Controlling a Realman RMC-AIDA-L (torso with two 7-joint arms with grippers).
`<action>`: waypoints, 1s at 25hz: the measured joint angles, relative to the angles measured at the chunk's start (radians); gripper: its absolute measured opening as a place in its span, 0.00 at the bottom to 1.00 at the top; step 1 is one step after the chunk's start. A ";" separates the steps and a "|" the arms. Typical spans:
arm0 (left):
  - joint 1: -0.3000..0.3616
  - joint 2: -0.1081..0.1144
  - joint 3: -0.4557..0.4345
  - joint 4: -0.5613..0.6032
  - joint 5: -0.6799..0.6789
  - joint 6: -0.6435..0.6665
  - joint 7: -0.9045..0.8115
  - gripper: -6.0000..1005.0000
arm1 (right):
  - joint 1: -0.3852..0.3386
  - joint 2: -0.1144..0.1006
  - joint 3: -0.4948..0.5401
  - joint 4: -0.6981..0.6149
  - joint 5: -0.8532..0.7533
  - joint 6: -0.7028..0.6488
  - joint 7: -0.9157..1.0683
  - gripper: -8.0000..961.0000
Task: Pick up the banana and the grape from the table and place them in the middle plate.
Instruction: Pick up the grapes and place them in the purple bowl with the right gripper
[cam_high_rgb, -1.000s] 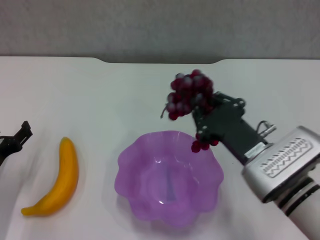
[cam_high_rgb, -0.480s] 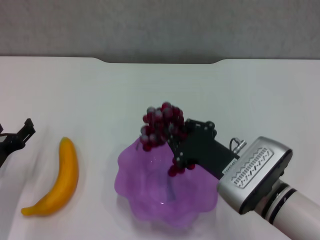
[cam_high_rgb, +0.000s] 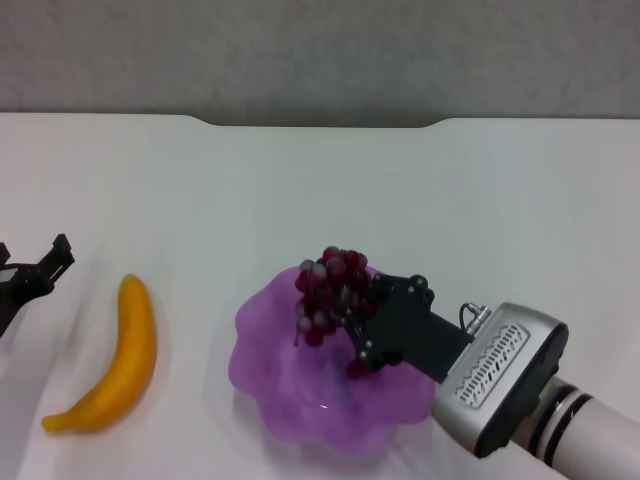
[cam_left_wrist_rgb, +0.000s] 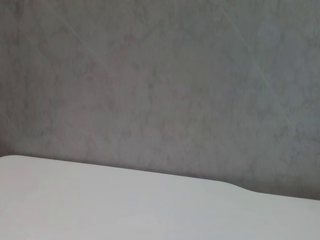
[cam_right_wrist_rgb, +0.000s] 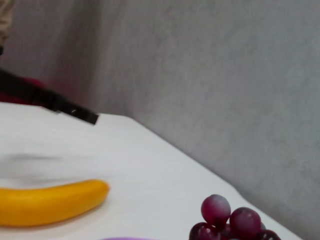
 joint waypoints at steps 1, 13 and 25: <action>0.000 0.000 -0.002 0.000 0.000 0.000 0.000 0.89 | 0.001 0.001 -0.012 -0.004 0.000 0.000 -0.003 0.23; 0.000 0.000 -0.001 0.002 0.000 0.000 -0.002 0.89 | 0.001 0.001 -0.057 -0.045 -0.003 -0.068 -0.002 0.25; -0.007 0.000 0.003 0.004 0.000 0.002 -0.002 0.89 | -0.003 0.002 -0.068 -0.077 0.010 -0.158 0.019 0.36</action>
